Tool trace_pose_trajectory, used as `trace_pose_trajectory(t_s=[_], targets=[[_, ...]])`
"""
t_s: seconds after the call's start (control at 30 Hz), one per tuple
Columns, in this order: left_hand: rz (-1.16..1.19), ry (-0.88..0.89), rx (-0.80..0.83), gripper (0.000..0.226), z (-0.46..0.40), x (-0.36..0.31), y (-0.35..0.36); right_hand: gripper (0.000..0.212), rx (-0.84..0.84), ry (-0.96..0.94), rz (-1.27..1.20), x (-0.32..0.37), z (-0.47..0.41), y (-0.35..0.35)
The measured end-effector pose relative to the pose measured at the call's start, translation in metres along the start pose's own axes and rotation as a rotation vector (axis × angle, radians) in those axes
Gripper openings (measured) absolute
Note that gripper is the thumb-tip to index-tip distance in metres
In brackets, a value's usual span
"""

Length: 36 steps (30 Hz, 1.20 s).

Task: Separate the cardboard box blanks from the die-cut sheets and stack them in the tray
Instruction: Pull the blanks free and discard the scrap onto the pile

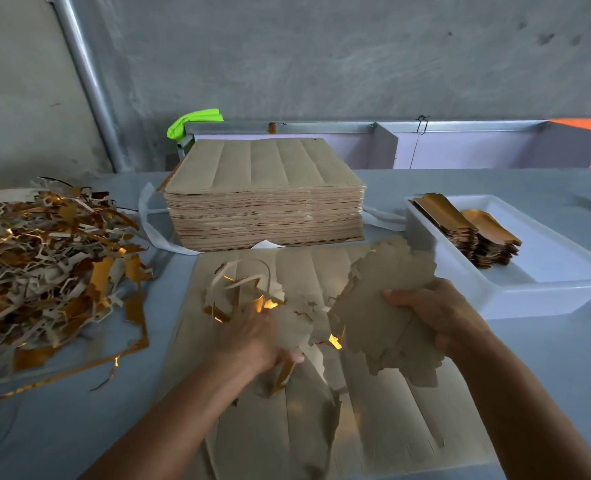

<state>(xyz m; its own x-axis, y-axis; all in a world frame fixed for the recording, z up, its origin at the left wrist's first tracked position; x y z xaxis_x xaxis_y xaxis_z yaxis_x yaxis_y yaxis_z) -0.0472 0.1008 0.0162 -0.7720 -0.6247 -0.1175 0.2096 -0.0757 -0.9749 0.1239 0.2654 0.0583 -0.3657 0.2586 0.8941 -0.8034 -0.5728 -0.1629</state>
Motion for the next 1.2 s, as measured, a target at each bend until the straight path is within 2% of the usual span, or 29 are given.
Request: trace_pose_trajectory(t_s=[0.03, 0.1, 0.17, 0.27, 0.37, 0.43, 0.53, 0.7, 0.77, 0.8, 0.87, 0.97, 1.07, 1.1, 1.2], targets=[[0.033, -0.056, 0.019, 0.087, -0.004, 0.003, 0.006, 0.021, 0.001, -0.008, -0.008, 0.000, 0.000, 0.001], [0.142, -0.110, -0.041, 0.097, -0.010, 0.006, 0.011, 0.019, 0.008, -0.024, -0.033, 0.001, 0.000, 0.004], [0.257, -0.156, -0.072, 0.083, -0.013, 0.010, 0.011, 0.019, 0.021, -0.039, -0.053, 0.002, 0.002, 0.006], [0.487, -0.164, -0.151, 0.050, -0.014, 0.021, 0.009, 0.018, 0.023, -0.058, -0.066, 0.003, 0.004, 0.009], [0.992, -0.031, -0.257, 0.008, -0.009, 0.030, -0.002, 0.016, 0.011, -0.056, -0.079, 0.005, 0.007, 0.007], [1.370, 0.052, -0.261, 0.010, -0.002, 0.032, -0.017, 0.019, -0.002, -0.077, -0.098, 0.010, 0.009, 0.004], [1.579, 0.210, -0.215, 0.007, 0.002, 0.031, -0.041, 0.015, -0.012, -0.160, -0.126, 0.024, 0.011, 0.000], [1.684, 0.360, -0.194, 0.012, 0.001, 0.021, -0.057, 0.016, 0.066, -0.217, -0.170, 0.041, 0.021, 0.000], [1.672, 0.407, -0.184, 0.010, 0.002, 0.018, -0.056, 0.016, 0.109, -0.204, -0.154, 0.042, 0.024, 0.000], [1.644, 0.419, -0.176, 0.017, 0.001, 0.016, -0.054, 0.015, 0.134, -0.199, -0.131, 0.042, 0.025, -0.001], [1.500, 0.437, -0.139, 0.032, 0.002, 0.010, -0.051, 0.016, 0.198, -0.197, -0.097, 0.041, 0.029, 0.002], [1.142, 0.515, -0.144, 0.007, 0.003, -0.002, -0.047, 0.020, 0.258, -0.189, -0.002, 0.039, 0.033, 0.010], [0.949, 0.510, -0.260, 0.032, 0.000, -0.001, -0.043, 0.027, 0.238, -0.168, 0.055, 0.038, 0.032, 0.013], [0.980, 0.488, -0.300, 0.034, 0.000, 0.003, -0.041, 0.028, 0.227, -0.159, 0.068, 0.037, 0.031, 0.012], [1.230, 0.361, -0.418, 0.022, -0.002, 0.020, -0.040, 0.020, 0.211, -0.163, 0.110, 0.035, 0.026, 0.005]])
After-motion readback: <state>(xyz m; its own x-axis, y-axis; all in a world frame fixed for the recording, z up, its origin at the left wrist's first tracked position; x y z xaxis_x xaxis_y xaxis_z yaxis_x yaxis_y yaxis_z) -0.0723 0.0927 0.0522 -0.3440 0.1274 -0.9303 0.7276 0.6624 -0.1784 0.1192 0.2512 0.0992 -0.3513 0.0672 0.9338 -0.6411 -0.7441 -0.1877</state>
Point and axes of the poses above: each hand's wrist, its own z-axis away from the middle knuckle, its own y-axis out of the palm, x = y × z, the point moved 2 cm from there along -z, towards the middle knuckle, and after that the axes turned 9 degrees about y, right-handed, at the moved point
